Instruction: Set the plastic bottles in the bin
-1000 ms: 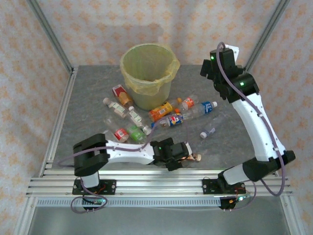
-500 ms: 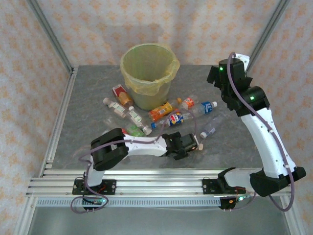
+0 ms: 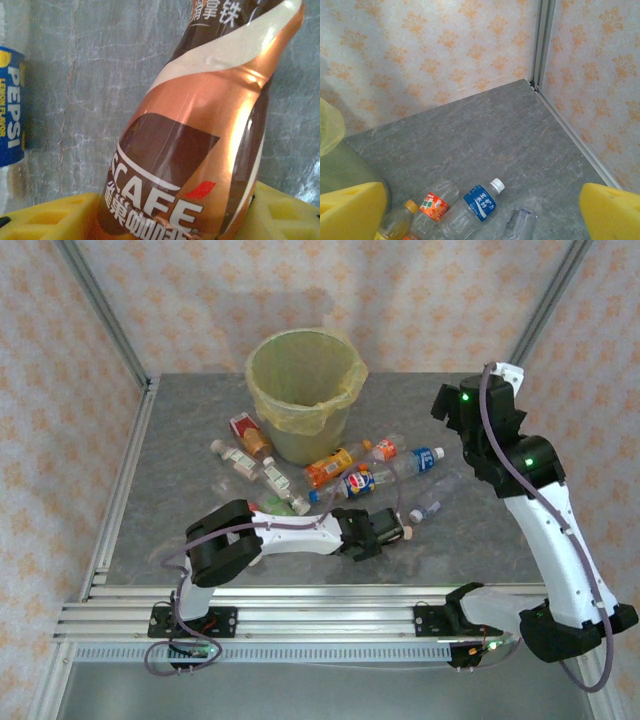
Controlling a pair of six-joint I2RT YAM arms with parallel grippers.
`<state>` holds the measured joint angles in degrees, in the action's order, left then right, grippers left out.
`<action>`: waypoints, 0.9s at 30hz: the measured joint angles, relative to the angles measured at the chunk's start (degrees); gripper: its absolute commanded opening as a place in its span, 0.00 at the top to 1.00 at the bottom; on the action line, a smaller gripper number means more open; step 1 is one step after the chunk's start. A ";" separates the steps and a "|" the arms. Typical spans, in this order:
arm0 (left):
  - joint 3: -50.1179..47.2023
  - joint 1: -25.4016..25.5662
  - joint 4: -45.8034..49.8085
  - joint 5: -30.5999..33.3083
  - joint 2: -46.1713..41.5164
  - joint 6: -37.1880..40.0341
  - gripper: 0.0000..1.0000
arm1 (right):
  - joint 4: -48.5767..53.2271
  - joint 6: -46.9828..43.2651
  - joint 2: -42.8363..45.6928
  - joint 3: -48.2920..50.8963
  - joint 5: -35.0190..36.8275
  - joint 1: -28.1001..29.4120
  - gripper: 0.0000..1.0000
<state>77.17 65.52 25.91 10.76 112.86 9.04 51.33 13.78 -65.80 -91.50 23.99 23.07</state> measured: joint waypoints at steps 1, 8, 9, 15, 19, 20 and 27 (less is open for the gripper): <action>0.00 0.00 0.79 0.11 -0.79 -0.09 0.50 | -0.07 0.00 0.44 0.48 -0.42 0.00 0.01; 0.66 0.90 4.13 3.85 -14.32 -2.38 0.52 | -0.04 0.90 2.60 2.84 -2.62 0.00 0.01; 0.94 1.05 4.26 4.66 -16.44 -2.91 0.52 | 0.04 1.11 3.04 3.28 -2.78 0.00 0.01; 2.23 1.11 4.35 10.88 -29.00 -6.29 0.52 | 0.74 2.34 6.47 6.64 -3.43 0.00 0.01; 4.07 0.17 4.33 14.36 -34.32 -8.31 0.52 | 1.18 3.17 7.48 8.09 -3.45 0.00 0.01; 4.63 -0.50 4.33 15.17 -35.17 -8.76 0.52 | 1.22 3.32 7.50 8.50 -3.43 0.00 0.01; 8.98 -6.88 3.87 19.32 -38.32 -10.38 0.52 | 1.40 4.50 7.48 11.21 -3.45 0.00 0.01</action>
<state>86.15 58.63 29.78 30.09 74.54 -1.34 52.73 18.28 -58.33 -80.29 20.53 23.07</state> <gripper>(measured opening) 0.576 0.992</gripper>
